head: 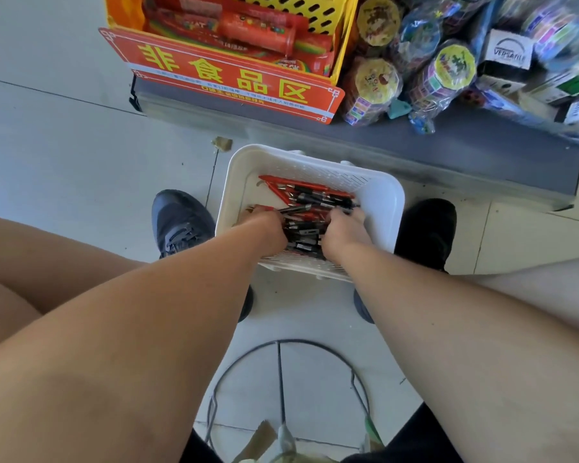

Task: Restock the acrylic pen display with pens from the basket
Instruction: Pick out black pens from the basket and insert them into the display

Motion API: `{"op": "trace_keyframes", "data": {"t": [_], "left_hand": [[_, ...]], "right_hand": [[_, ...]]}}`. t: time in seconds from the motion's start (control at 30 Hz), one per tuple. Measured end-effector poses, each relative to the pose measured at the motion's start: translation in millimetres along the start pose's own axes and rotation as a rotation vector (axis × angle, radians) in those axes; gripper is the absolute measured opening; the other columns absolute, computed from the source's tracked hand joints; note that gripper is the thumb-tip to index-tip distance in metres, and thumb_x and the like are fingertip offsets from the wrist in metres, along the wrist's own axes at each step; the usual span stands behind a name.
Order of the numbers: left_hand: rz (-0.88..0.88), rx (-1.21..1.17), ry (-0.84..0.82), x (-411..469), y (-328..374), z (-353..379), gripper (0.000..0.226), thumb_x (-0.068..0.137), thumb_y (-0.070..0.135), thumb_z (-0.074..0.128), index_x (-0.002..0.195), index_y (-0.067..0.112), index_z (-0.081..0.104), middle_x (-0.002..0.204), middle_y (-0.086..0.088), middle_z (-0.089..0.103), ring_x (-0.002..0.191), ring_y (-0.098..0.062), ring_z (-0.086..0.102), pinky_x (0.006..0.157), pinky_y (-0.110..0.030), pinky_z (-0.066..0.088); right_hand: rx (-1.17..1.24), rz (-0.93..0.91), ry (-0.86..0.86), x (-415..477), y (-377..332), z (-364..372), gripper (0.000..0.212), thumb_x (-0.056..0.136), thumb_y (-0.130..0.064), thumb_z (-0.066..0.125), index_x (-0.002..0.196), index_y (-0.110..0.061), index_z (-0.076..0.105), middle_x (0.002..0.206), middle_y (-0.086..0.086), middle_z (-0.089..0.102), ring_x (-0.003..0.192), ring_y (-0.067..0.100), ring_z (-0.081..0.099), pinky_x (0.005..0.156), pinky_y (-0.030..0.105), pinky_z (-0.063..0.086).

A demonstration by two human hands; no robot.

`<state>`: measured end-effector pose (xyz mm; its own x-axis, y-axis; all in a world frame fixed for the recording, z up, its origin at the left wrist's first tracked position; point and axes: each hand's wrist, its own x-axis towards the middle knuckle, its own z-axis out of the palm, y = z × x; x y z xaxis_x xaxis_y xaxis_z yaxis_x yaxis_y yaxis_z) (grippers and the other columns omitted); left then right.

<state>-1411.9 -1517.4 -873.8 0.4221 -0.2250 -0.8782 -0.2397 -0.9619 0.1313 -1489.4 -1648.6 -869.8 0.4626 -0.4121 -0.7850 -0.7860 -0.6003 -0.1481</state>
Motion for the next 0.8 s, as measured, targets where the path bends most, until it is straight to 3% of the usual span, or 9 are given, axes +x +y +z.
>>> {"op": "trace_keyframes", "data": {"t": [0.1,0.17,0.23,0.37,0.5,0.57,0.63,0.8], "left_hand": [[-0.022,0.145,0.04,-6.8,7.5,6.1,0.048,0.089,0.025,0.056,0.136,0.017,0.05,0.132,-0.012,0.047,0.124,-0.035,0.042,0.103,-0.05,0.04],[-0.01,0.159,0.124,-12.8,9.8,5.3,0.035,0.092,0.023,0.055,0.126,0.013,0.056,0.107,-0.009,0.054,0.108,-0.031,0.052,0.091,-0.044,0.046],[0.018,0.069,0.233,-18.7,8.9,0.2,0.025,0.097,0.026,0.05,0.118,0.014,0.059,0.093,-0.006,0.057,0.091,-0.027,0.055,0.078,-0.039,0.047],[0.106,-0.194,0.317,-35.2,6.3,-16.4,0.027,0.104,0.028,0.044,0.12,0.009,0.055,0.091,-0.004,0.055,0.076,-0.02,0.052,0.069,-0.031,0.043],[0.147,-0.521,0.376,-49.1,-0.3,-23.1,0.028,0.104,0.03,0.047,0.12,0.013,0.061,0.082,0.002,0.058,0.064,-0.01,0.053,0.051,-0.02,0.038],[0.141,-0.667,0.412,-53.5,-2.7,-21.6,0.026,0.103,0.032,0.048,0.114,0.015,0.064,0.077,0.003,0.059,0.059,-0.009,0.052,0.049,-0.021,0.037],[0.124,-0.786,0.437,-60.2,-3.3,-19.2,0.025,0.102,0.033,0.05,0.109,0.015,0.066,0.071,0.005,0.058,0.056,-0.009,0.051,0.049,-0.022,0.037],[0.096,-0.884,0.476,-79.1,1.4,-12.7,0.029,0.101,0.036,0.05,0.114,0.015,0.066,0.074,0.007,0.059,0.061,-0.008,0.054,0.051,-0.023,0.039]], "right_hand": [[-0.054,-0.053,0.041,-6.6,3.4,-1.4,0.033,0.09,-0.006,0.049,0.121,-0.017,0.05,0.144,0.01,0.026,0.097,0.028,0.05,0.1,0.046,0.045],[-0.084,-0.077,0.044,-11.9,2.3,-3.4,0.032,0.09,-0.006,0.049,0.12,-0.017,0.05,0.14,0.011,0.031,0.097,0.029,0.051,0.094,0.046,0.048],[-0.112,-0.1,0.047,-15.5,0.4,-7.2,0.032,0.092,-0.007,0.049,0.123,-0.016,0.05,0.136,0.01,0.036,0.094,0.029,0.053,0.086,0.044,0.049],[-0.058,-0.18,0.036,-19.6,0.2,-11.4,0.021,0.099,-0.015,0.047,0.119,-0.014,0.05,0.116,0.009,0.055,0.093,0.026,0.054,0.08,0.039,0.044],[0.306,-0.128,-0.016,-30.6,-10.0,-16.0,0.017,0.105,-0.026,0.04,0.113,-0.016,0.051,0.107,0.009,0.061,0.083,0.021,0.06,0.073,0.037,0.048],[0.509,-0.073,-0.086,-38.7,-15.1,-20.5,0.021,0.105,-0.029,0.038,0.116,-0.018,0.052,0.105,0.006,0.063,0.072,0.016,0.062,0.068,0.035,0.052],[0.636,-0.073,-0.118,-42.3,-17.4,-22.8,0.022,0.105,-0.028,0.04,0.118,-0.02,0.055,0.106,0.004,0.062,0.075,0.016,0.065,0.072,0.035,0.055],[0.848,-0.102,-0.09,-53.5,-17.4,-24.9,0.02,0.102,-0.027,0.045,0.114,-0.026,0.06,0.109,0.004,0.064,0.073,0.016,0.064,0.069,0.033,0.055]]}}
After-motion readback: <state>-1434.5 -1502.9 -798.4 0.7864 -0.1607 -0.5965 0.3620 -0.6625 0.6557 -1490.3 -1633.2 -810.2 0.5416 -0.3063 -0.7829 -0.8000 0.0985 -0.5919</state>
